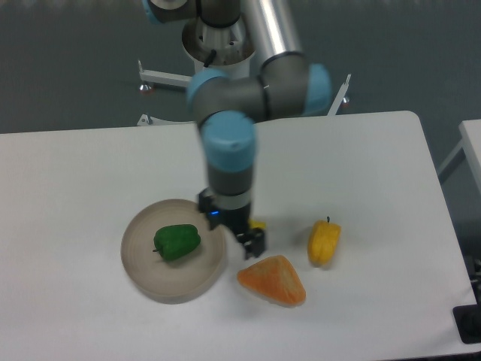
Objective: Place the green pepper on the plate
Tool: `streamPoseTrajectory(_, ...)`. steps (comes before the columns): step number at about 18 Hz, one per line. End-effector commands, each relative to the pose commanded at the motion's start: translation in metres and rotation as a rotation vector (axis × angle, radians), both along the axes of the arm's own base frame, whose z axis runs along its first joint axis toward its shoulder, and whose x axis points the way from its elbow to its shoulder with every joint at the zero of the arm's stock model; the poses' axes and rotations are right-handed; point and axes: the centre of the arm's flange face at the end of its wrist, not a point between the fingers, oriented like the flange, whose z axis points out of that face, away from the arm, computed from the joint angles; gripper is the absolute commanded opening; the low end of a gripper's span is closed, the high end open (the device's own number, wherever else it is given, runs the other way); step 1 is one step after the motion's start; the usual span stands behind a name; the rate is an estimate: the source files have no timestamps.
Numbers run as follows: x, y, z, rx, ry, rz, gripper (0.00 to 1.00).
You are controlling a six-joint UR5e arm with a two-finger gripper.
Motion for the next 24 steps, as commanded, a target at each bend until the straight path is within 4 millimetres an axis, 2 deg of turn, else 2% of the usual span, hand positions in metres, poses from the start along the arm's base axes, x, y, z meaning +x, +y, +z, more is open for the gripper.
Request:
streamPoseTrajectory(5, -0.065, -0.049, 0.009, -0.048, -0.006, -0.072, 1.0)
streamPoseTrajectory(8, -0.097, -0.072, 0.001, -0.08, -0.017, -0.17, 1.0)
streamPoseTrajectory(11, -0.111, -0.089, -0.001, -0.11, -0.063, -0.157, 1.0)
streamPoseTrajectory(14, -0.116, -0.097, -0.003, -0.128, -0.083, -0.145, 1.0)
streamPoseTrajectory(24, -0.116, -0.098, -0.005, -0.182, -0.052, -0.154, 1.0)
